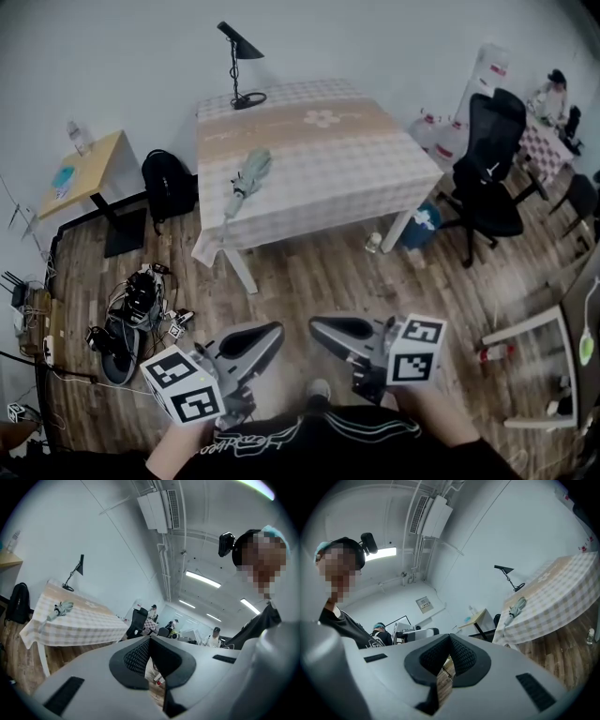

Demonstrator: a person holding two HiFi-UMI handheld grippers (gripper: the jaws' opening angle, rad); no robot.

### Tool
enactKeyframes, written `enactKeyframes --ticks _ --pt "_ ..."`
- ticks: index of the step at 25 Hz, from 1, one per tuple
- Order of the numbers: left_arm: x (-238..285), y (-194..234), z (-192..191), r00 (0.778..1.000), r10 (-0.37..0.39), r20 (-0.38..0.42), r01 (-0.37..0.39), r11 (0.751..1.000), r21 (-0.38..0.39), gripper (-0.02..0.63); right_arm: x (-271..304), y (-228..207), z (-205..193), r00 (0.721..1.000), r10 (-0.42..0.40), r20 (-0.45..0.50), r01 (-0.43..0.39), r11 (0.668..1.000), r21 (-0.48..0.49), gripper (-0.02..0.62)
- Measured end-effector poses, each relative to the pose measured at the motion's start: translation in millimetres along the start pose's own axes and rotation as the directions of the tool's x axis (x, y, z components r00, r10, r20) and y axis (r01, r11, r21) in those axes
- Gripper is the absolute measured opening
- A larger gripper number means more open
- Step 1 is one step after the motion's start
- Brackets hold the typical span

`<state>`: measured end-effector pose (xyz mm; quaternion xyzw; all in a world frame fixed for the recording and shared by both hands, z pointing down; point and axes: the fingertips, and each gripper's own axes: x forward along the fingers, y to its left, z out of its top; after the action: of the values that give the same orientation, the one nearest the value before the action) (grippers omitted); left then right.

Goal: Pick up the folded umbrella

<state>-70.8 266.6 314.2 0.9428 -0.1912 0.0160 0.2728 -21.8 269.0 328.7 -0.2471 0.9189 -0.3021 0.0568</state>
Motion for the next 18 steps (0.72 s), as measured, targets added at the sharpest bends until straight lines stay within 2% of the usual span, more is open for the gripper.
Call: enactKeyframes --ticks 9,18 --pt "68 27 37 0.999 0.033 0.036 -0.033 0.999 -0.001 -0.002 -19 -59 52 0.999 0.034 0.012 -0.034 0.999 -0.019 0.011" --pt "89 39 49 0.998 0.048 0.050 -0.047 0.999 -0.018 -0.002 -24 -84 73 0.998 0.056 0.027 -0.056 0.998 -0.023 0.011"
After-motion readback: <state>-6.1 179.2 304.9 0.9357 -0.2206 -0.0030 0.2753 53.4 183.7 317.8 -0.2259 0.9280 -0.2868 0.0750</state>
